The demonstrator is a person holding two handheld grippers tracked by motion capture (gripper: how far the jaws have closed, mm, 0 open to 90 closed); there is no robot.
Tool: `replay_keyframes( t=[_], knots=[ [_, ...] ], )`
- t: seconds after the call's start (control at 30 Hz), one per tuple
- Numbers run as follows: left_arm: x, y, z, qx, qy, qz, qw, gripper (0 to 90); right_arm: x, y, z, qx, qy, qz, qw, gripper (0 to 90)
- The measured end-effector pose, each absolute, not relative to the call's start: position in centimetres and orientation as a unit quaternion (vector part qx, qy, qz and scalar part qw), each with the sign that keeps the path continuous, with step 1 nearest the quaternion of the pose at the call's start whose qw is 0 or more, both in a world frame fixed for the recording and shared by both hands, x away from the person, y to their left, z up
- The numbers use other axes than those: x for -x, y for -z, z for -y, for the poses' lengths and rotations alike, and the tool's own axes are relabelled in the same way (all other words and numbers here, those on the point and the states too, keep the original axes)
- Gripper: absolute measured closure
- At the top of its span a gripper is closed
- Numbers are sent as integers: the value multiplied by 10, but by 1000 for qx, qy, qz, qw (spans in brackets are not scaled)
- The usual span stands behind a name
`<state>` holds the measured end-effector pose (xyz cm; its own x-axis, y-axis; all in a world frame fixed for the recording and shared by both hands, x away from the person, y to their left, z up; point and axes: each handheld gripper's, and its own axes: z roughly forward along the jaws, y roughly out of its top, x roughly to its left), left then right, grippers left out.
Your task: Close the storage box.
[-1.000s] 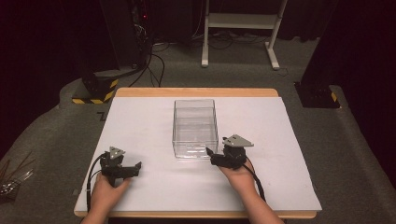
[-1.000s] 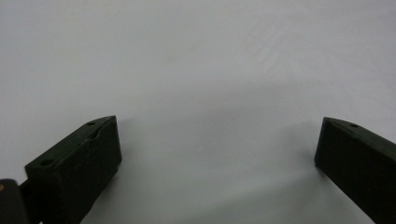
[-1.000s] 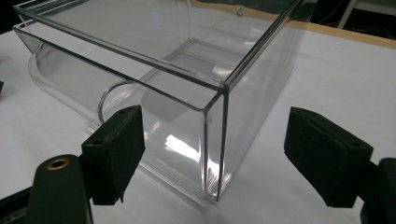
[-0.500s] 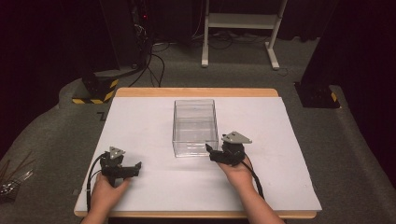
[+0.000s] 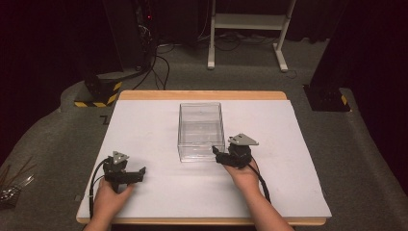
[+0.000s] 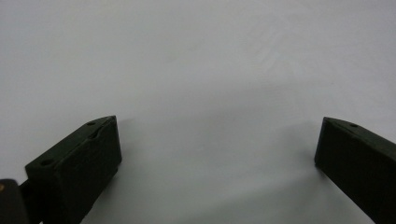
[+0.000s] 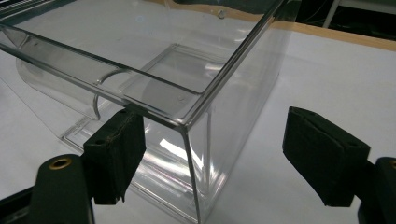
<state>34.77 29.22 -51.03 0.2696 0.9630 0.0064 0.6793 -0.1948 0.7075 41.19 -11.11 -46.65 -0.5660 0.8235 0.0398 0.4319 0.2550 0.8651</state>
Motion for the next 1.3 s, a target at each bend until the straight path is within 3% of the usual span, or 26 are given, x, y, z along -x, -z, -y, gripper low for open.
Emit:
replay_keyframes(
  t=[0.73, 1.3],
  knots=[
    [-348, 510, -292, -737, -235, -557, 303, 7, -414, 466, 112, -415, -443, -765, 215, 237],
    [-348, 510, -292, -737, -235, -557, 303, 7, -385, 460, 130, -400, -457, -766, 211, 237]
  ],
)
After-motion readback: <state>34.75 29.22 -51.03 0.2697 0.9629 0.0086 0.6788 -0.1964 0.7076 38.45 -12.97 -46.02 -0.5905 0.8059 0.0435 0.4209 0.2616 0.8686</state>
